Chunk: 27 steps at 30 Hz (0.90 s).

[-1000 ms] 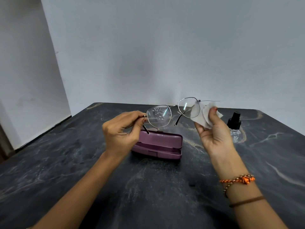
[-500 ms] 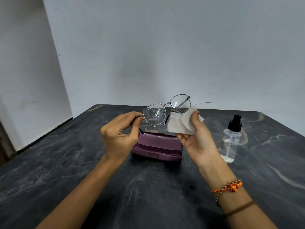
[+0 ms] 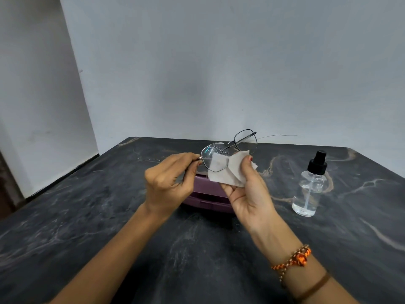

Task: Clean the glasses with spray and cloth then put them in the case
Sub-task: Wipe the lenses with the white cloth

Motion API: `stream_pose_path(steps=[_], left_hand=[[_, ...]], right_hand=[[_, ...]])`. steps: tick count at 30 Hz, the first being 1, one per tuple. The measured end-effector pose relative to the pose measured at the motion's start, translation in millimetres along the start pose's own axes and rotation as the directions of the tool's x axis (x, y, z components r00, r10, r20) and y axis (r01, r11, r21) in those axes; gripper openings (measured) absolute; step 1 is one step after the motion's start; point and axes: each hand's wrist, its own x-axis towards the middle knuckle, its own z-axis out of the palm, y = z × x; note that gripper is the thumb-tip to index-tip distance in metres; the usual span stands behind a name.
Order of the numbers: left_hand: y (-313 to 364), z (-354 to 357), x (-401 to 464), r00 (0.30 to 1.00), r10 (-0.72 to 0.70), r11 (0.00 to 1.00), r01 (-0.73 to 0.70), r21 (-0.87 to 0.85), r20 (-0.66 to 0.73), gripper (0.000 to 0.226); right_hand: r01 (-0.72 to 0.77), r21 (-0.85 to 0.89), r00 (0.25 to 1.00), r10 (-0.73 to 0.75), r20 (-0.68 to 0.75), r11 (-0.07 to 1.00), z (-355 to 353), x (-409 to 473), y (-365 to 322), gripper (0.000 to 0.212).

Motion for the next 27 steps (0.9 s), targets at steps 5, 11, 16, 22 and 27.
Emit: stream_pose_path(steps=[5, 11, 16, 22, 27], left_hand=[[-0.4, -0.3, 0.1, 0.998, 0.045, 0.999, -0.046, 0.022, 0.036, 0.005], [-1.8, -0.4, 0.5, 0.995, 0.092, 0.994, -0.093, 0.049, 0.032, 0.007], [0.3, 1.8, -3.2, 0.985, 0.166, 0.986, -0.167, 0.026, 0.04, 0.003], [5.7, 6.0, -6.4, 0.978, 0.206, 0.978, -0.205, -0.036, 0.041, 0.008], [6.6, 7.9, -8.3, 0.969, 0.234, 0.97, -0.228, -0.083, 0.078, 0.008]], right_hand=[[-0.008, 0.041, 1.0, 0.008, -0.015, 0.999, 0.8, -1.4, 0.2, 0.016], [-0.013, 0.062, 0.999, 0.011, 0.039, 0.998, 1.6, -4.1, -0.8, 0.012], [0.015, 0.002, 0.999, -0.015, 0.05, 1.0, 2.5, -7.2, 4.2, 0.007], [0.04, 0.042, 0.999, -0.041, 0.021, 0.998, 5.7, -8.8, 2.1, 0.021], [0.001, 0.057, 0.997, -0.005, 0.08, 0.998, 6.2, -10.3, -2.8, 0.015]])
